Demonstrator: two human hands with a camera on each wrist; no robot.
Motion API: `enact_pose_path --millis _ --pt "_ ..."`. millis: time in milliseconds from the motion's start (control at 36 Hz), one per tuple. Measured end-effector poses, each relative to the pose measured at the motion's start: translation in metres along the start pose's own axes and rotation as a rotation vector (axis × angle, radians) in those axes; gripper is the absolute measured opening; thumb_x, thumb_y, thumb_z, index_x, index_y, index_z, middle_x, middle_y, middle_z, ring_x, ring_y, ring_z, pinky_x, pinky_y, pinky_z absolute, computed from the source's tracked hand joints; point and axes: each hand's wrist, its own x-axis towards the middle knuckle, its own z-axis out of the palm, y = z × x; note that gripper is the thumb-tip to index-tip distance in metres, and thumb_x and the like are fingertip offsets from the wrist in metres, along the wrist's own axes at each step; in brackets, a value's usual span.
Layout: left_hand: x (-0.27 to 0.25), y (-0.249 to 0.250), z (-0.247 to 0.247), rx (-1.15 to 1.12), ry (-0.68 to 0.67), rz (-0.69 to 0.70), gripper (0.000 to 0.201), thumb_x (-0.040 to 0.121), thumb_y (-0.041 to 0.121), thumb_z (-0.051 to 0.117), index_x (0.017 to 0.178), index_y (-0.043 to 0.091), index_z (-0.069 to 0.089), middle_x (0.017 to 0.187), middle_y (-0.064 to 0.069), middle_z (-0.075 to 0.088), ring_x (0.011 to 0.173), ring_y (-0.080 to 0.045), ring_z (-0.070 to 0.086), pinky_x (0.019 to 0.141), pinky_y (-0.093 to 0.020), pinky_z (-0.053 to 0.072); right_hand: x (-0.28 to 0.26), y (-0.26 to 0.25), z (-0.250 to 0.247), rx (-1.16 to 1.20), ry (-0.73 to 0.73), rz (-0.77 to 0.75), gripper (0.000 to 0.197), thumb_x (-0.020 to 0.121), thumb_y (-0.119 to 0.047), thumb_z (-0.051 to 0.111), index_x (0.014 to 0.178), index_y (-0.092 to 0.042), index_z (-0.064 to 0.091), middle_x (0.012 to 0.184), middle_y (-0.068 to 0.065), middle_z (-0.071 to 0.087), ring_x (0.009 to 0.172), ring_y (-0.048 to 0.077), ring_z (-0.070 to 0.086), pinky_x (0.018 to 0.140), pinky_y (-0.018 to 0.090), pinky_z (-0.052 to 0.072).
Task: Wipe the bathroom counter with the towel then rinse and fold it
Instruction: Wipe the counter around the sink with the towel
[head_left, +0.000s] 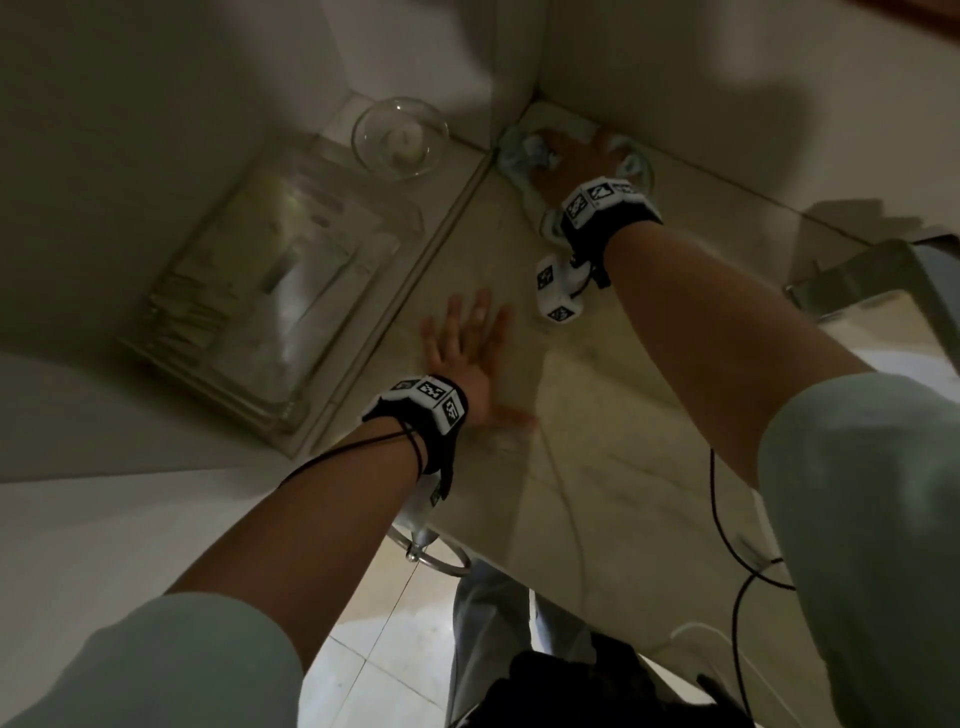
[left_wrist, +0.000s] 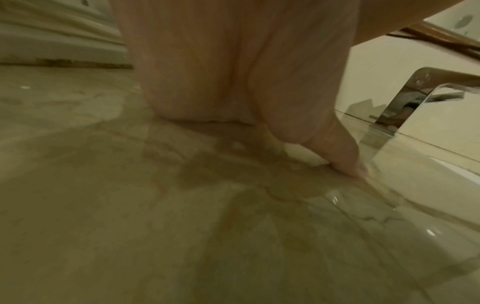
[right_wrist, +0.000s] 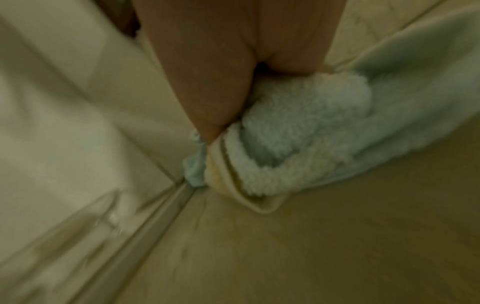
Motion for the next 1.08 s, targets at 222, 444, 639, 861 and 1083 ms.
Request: enact_pose_path --millis 222,444,639,861,1083 --pt "-0.009 -0.002 -0.005 -0.072 -0.007 -0.005 0.145 0.051 0.090 0.053 0.143 0.017 -0.031 0.151 -0.007 -0.035 0.139 -0.032 -0.032 0.113 -0.055 -0.015 -0.035 -0.020 0.012 0.120 -0.104 -0.022 0.055 0.095 -0.053 0.045 0.145 -0.048 0.024 0.160 0.007 -0.010 0.146 0.039 -0.005 0.117 0.051 0.005" --pt "-0.034 -0.031 -0.004 -0.326 0.087 -0.062 0.129 0.073 0.062 0.067 0.146 0.005 -0.022 0.154 -0.012 -0.027 0.144 -0.027 -0.020 0.116 -0.040 -0.009 -0.080 -0.028 0.033 0.142 -0.110 -0.141 0.054 0.093 -0.047 0.052 0.144 -0.043 0.033 0.160 0.011 -0.006 0.144 0.043 0.012 0.117 0.049 0.021" --pt "-0.049 -0.028 -0.013 -0.428 0.041 -0.156 0.125 0.076 0.062 0.065 0.146 0.011 -0.025 0.154 -0.007 -0.030 0.144 -0.025 -0.022 0.117 -0.039 -0.007 -0.136 -0.005 0.047 0.024 -0.134 -0.288 0.052 0.092 -0.051 0.049 0.142 -0.049 0.033 0.160 0.013 -0.004 0.144 0.046 0.005 0.115 0.059 0.016" --pt "-0.045 -0.001 -0.021 -0.387 -0.034 -0.172 0.136 0.066 0.074 0.063 0.145 0.012 -0.029 0.153 -0.005 -0.033 0.144 -0.026 -0.023 0.119 -0.039 -0.006 -0.198 0.060 0.049 0.069 -0.171 -0.312 0.049 0.091 -0.045 0.056 0.139 -0.043 0.043 0.161 0.010 0.002 0.146 0.039 0.001 0.116 0.057 0.012" --pt "-0.026 0.020 -0.036 -0.319 -0.017 -0.131 0.136 0.065 0.065 0.073 0.147 0.015 -0.025 0.155 -0.005 -0.027 0.144 -0.029 -0.021 0.118 -0.045 -0.002 -0.240 0.107 0.057 0.115 -0.101 -0.104 0.047 0.093 -0.038 0.056 0.137 -0.049 0.042 0.161 0.006 0.005 0.146 0.038 0.005 0.115 0.058 0.011"
